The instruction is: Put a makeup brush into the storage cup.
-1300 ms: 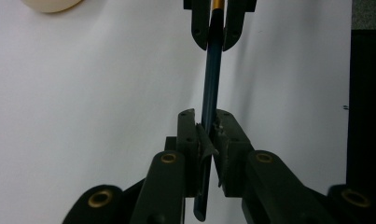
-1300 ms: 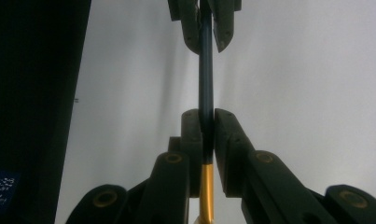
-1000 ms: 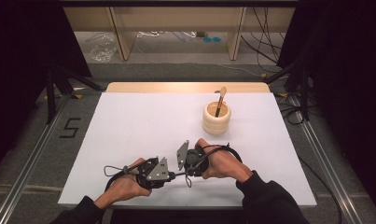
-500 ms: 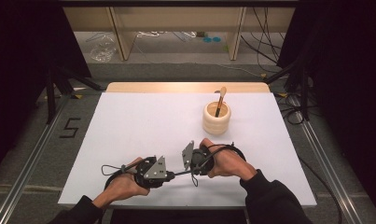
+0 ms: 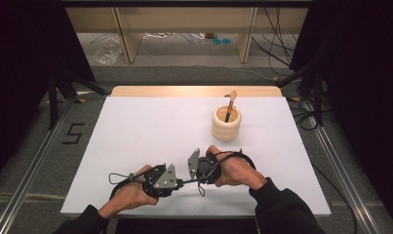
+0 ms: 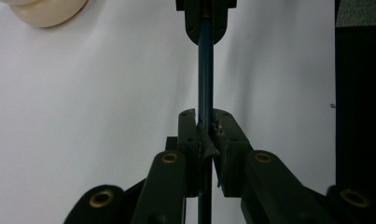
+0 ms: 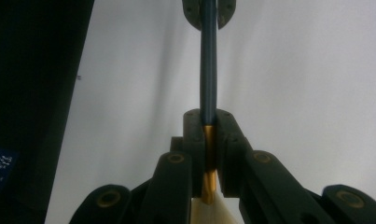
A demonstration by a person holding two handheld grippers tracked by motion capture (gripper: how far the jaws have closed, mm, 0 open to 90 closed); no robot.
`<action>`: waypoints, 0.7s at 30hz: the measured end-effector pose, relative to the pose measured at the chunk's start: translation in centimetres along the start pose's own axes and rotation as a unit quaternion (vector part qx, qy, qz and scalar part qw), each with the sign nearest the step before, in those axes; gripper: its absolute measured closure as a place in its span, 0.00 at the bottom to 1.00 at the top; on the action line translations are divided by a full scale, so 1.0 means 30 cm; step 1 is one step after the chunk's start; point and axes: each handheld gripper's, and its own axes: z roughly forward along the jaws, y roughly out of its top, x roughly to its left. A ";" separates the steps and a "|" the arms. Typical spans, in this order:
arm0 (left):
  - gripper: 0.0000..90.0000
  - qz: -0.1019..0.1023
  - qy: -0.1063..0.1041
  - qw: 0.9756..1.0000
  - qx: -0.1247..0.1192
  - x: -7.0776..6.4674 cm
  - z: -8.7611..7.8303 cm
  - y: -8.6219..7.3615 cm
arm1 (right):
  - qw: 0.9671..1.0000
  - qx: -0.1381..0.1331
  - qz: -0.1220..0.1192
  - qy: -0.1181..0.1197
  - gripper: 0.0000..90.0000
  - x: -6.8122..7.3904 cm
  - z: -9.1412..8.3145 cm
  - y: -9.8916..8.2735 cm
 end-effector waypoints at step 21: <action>0.90 0.008 0.011 1.000 0.009 -0.011 0.008 0.009 | 1.000 -0.007 -0.001 0.000 0.94 -0.006 0.013 0.019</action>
